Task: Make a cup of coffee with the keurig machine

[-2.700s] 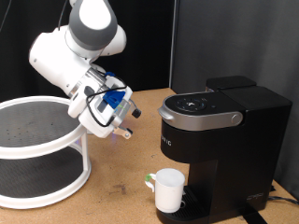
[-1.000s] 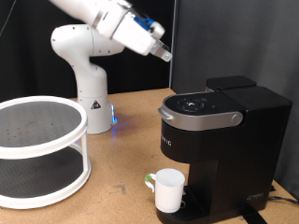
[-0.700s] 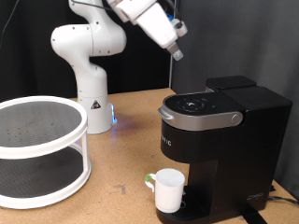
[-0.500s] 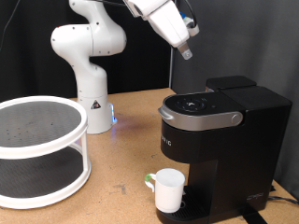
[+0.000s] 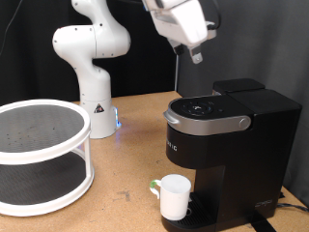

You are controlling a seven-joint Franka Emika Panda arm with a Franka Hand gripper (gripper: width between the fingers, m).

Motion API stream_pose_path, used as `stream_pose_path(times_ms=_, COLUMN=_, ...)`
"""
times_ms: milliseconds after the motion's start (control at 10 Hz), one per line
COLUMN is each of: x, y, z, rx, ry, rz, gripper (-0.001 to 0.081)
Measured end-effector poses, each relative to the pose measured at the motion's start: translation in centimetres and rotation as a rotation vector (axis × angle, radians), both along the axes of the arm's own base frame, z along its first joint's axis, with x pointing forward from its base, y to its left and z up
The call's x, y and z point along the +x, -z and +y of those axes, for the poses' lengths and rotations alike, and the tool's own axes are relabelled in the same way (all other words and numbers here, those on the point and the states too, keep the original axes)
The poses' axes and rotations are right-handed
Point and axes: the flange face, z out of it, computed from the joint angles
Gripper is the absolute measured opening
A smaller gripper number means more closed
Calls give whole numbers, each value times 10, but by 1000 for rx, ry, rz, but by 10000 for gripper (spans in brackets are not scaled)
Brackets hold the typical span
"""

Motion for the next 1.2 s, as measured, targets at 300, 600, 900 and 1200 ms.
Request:
stream_pose_path(times_ms=300, x=22, y=-22, z=23, rx=-91, ry=-26, rz=-142, gripper=805)
stream_pose_path(times_ms=600, x=26, y=-38, z=36, rx=-182, ry=-100, rz=-143, gripper=805)
stream_pose_path(times_ms=900, x=32, y=-42, z=40, rx=-227, ry=-94, rz=-110, gripper=805)
stream_pose_path(times_ms=1200, x=41, y=-21, z=39, rx=-279, ry=-81, rz=-63, gripper=805)
